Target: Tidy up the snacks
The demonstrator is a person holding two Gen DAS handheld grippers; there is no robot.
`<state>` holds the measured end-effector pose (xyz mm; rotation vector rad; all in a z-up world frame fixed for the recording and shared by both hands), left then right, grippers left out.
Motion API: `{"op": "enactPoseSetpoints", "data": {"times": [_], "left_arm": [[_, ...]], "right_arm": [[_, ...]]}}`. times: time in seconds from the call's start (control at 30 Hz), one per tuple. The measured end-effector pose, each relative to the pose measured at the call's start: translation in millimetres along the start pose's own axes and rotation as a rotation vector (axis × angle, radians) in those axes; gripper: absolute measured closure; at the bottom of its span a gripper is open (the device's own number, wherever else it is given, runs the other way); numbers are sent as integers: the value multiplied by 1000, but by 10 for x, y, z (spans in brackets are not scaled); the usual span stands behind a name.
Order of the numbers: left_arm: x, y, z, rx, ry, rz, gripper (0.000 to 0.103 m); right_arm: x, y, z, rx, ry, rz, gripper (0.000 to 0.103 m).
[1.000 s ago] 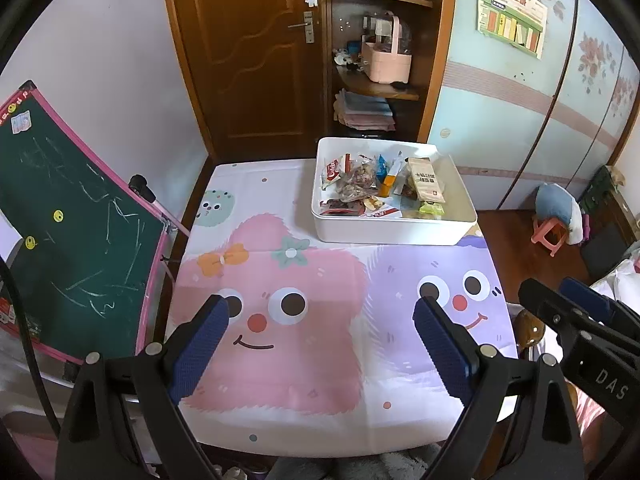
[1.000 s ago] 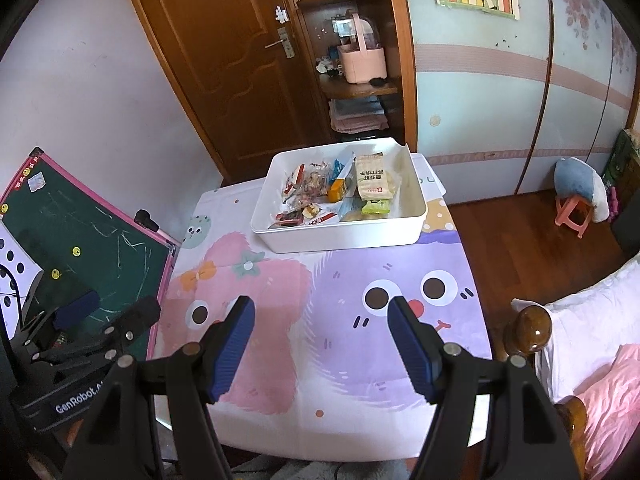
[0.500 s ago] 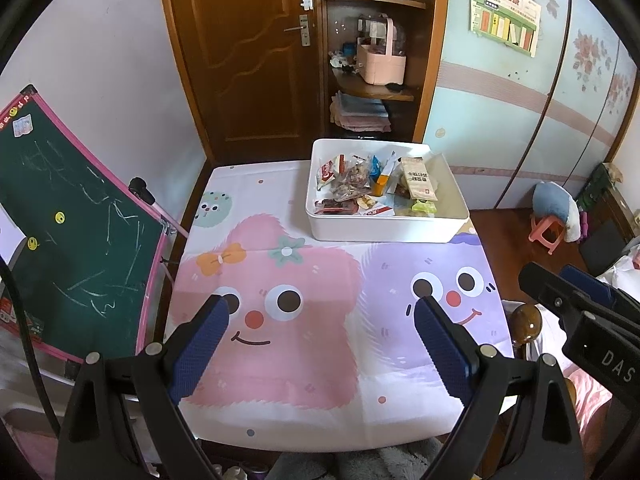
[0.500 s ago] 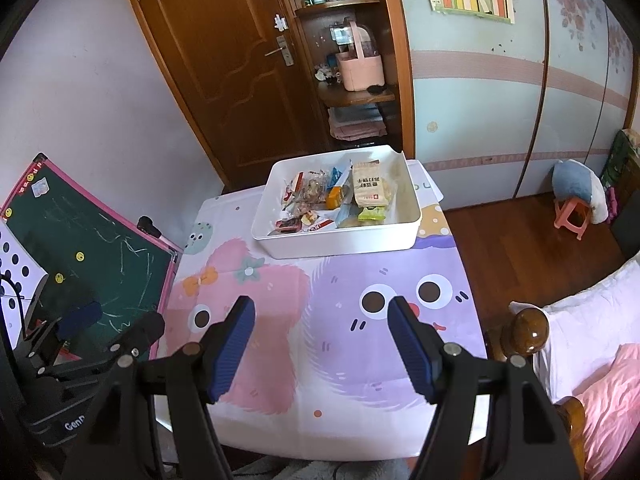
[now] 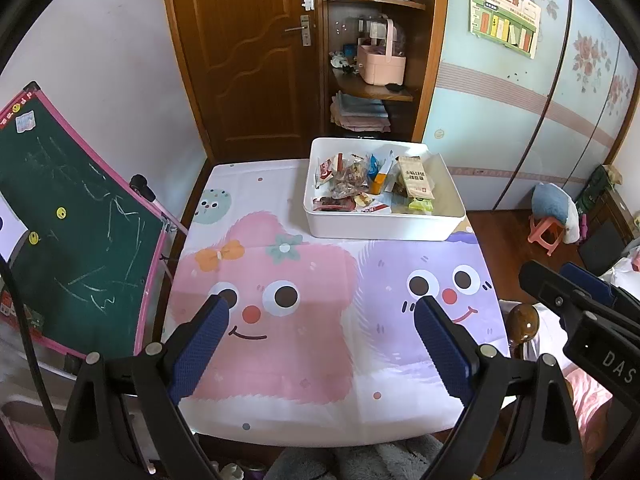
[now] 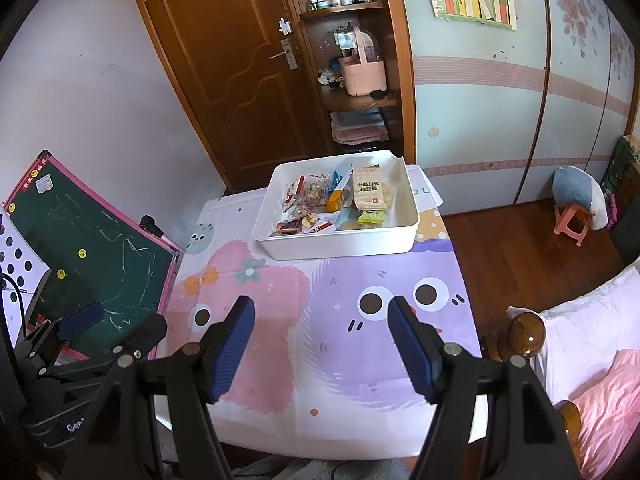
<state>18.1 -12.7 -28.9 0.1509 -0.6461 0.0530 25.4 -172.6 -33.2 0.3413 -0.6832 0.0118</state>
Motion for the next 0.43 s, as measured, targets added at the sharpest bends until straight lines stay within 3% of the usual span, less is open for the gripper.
{"op": "enactPoseSetpoints", "data": {"times": [0.43], "left_arm": [[-110,-27,39,-8,7,6,10]], "right_arm": [[-13,0,11,-2,-1,0,34]]}}
Point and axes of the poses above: each gripper's, at about its wrist camera, not at the fingertips, and z roughly against the way its jaws point, y to its left, x to its top, the point moved 1 cm from there along -z, roughly the way its jaws point, and after that the axes turned 9 degrees about x, right-handed, at the moved point
